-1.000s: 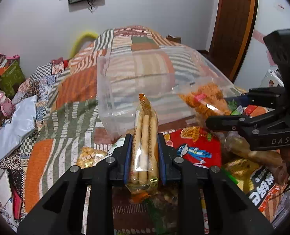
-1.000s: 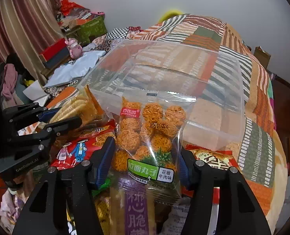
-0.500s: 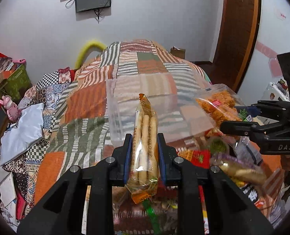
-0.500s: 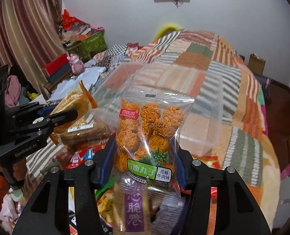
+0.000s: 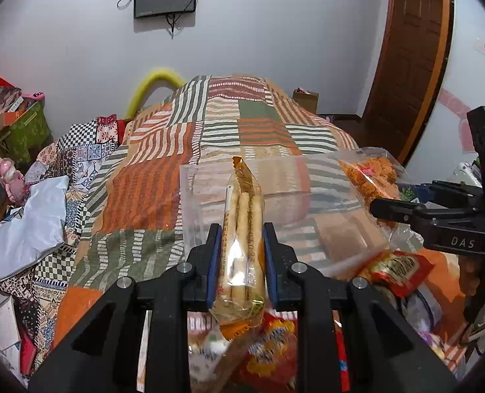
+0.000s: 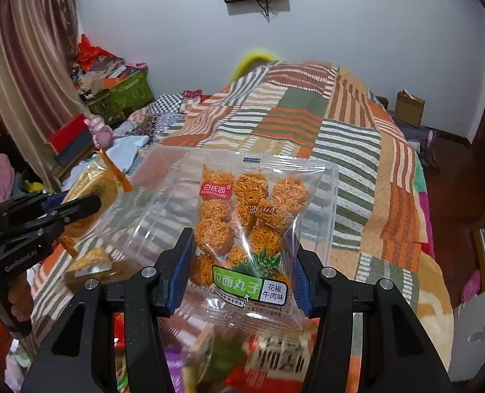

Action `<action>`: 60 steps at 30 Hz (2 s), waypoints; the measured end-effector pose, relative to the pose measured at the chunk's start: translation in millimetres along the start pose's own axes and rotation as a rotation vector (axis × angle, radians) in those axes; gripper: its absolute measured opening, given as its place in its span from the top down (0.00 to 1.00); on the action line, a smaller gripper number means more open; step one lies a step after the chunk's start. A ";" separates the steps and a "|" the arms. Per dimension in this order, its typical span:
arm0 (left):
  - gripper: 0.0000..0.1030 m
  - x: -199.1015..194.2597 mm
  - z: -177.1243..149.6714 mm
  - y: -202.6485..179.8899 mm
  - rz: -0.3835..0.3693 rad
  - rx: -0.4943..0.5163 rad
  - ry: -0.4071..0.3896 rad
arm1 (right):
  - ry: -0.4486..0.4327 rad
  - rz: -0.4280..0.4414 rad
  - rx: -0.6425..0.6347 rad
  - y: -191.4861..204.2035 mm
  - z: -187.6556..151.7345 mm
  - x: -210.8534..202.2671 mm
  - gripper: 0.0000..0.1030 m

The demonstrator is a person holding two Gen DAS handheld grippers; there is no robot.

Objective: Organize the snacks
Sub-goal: 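Carry both bags over the clear plastic box and open both grippers to drop them in, then grasp the brown biscuit tube with the left gripper while the right grasps the purple-label coconut roll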

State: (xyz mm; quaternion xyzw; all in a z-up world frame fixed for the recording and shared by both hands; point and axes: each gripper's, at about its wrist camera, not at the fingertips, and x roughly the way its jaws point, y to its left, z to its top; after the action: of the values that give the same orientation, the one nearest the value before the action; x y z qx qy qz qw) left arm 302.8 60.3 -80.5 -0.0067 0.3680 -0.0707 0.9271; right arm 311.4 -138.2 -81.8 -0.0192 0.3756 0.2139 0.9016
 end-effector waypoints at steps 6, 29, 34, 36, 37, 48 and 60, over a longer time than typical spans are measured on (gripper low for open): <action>0.77 34.1 5.2 5.5 0.004 -0.003 0.059 | 0.049 -0.017 -0.026 -0.9 1.0 25.3 0.52; 0.73 57.0 8.9 -2.6 0.026 0.041 0.137 | 0.147 -0.025 -0.059 -2.5 -4.7 41.9 0.48; 0.61 34.1 10.3 -3.0 0.030 0.040 0.093 | 0.103 -0.012 -0.040 0.2 0.2 21.5 0.41; 0.61 24.6 8.5 -3.9 0.030 0.041 0.085 | 0.086 -0.011 -0.048 3.8 -1.0 11.6 0.41; 0.61 19.5 6.7 -4.3 0.029 0.041 0.084 | 0.076 -0.014 -0.057 5.8 -2.5 5.5 0.41; 0.55 -32.5 -35.1 -14.5 0.012 0.051 0.084 | 0.008 0.004 -0.135 34.3 -37.6 -46.2 0.41; 0.44 -60.6 -90.3 -1.2 0.049 0.058 0.100 | 0.093 0.062 -0.145 49.9 -95.5 -47.7 0.41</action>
State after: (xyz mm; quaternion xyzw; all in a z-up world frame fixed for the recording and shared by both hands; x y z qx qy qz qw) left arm 197.4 70.9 -105.0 0.0328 0.4117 -0.0592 0.9088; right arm 197.7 -129.3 -111.3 -0.0825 0.4011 0.2673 0.8723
